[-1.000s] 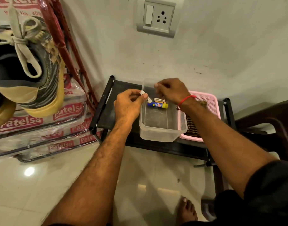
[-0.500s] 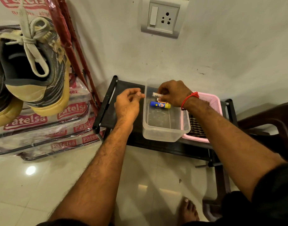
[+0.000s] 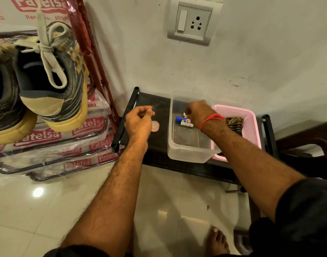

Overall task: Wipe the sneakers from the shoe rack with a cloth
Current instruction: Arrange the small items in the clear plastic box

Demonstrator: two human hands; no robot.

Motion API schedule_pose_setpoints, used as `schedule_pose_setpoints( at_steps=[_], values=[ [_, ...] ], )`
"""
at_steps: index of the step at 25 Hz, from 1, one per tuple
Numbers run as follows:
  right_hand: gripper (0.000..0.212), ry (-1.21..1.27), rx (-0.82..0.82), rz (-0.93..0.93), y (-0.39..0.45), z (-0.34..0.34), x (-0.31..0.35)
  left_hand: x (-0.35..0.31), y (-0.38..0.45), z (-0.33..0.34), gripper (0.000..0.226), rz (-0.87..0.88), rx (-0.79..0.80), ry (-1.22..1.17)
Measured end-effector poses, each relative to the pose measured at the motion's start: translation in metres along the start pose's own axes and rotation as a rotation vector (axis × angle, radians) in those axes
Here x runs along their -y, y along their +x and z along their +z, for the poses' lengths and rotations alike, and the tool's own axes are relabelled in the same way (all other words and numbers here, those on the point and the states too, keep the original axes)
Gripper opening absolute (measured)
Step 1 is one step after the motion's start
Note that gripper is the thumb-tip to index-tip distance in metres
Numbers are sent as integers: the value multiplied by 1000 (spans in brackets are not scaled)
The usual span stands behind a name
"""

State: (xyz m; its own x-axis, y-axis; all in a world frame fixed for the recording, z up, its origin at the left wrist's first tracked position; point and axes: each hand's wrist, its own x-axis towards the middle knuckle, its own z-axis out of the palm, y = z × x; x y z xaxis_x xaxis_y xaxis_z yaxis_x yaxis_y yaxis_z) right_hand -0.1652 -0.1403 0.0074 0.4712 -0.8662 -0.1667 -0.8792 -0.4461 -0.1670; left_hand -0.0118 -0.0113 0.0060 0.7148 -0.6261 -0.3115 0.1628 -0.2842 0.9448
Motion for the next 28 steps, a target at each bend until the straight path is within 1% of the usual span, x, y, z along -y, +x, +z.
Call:
schedule_pose_setpoints(
  at_steps=[1, 2, 3, 4, 5, 6, 7, 8, 9, 10, 11, 12, 13, 15, 17, 18, 19, 20, 21, 23, 24, 26, 28],
  values=[
    [13, 108, -120, -46, 0, -11, 9, 1, 1, -2, 13, -13, -36, -9],
    [10, 198, -222, -132, -1, -20, 24, 1, 2, -5, 15, -30, -75, -22],
    [11, 222, -266, -235, -1, -27, 43, 1, 3, -8, 17, -48, -111, -32],
    [15, 157, -259, -327, -1, -31, 65, 2, 4, -11, 21, -64, -135, -39],
    [20, 6, -202, -389, 0, -29, 87, 3, 5, -14, 26, -74, -145, -51],
    [27, -183, -99, -400, 0, -24, 108, 4, 7, -16, 31, -74, -145, -68],
    [33, -347, 37, -372, -2, -17, 123, 5, 9, -19, 35, -68, -140, -76],
    [40, -458, 185, -321, -3, -11, 132, 5, 10, -21, 37, -58, -133, -71],
    [45, -534, 297, -272, -3, -3, 135, 5, 10, -22, 38, -50, -125, -56],
    [47, -589, 358, -251, -3, 2, 136, 5, 10, -23, 38, -48, -116, -41],
    [47, -621, 372, -245, -4, 4, 137, 6, 11, -23, 37, -53, -104, -34],
    [44, -605, 350, -254, -4, 4, 138, 6, 11, -23, 35, -62, -87, -37],
    [40, -539, 305, -272, -4, 1, 138, 6, 10, -22, 33, -70, -69, -51],
    [34, -294, 98, -310, -5, -10, 130, 4, 9, -20, 28, -58, -41, -98],
    [35, 21, -144, -296, -10, -24, 101, 0, 7, -19, 25, 9, 0, -116],
    [36, 156, -221, -286, -13, -29, 79, -2, 5, -17, 25, 56, 51, -97],
    [35, 253, -250, -251, -17, -33, 55, -4, 2, -14, 25, 106, 124, -57],
    [35, 290, -214, -192, -23, -34, 32, -4, -2, -9, 27, 153, 199, -4],
    [34, 261, -105, -133, -28, -34, 13, -3, -5, -4, 28, 190, 262, 54],
    [38, 31, 191, -39, -39, -24, -4, -2, -12, 5, 28, 243, 358, 146],
    [40, -83, 288, -23, -43, -17, -5, -2, -15, 8, 28, 269, 393, 180],
    [39, -132, 355, -20, -40, -10, 2, -3, -22, 13, 29, 323, 437, 250],
    [44, -124, 364, -38, -32, -9, 6, -3, -25, 13, 37, 346, 470, 307]
  ],
)
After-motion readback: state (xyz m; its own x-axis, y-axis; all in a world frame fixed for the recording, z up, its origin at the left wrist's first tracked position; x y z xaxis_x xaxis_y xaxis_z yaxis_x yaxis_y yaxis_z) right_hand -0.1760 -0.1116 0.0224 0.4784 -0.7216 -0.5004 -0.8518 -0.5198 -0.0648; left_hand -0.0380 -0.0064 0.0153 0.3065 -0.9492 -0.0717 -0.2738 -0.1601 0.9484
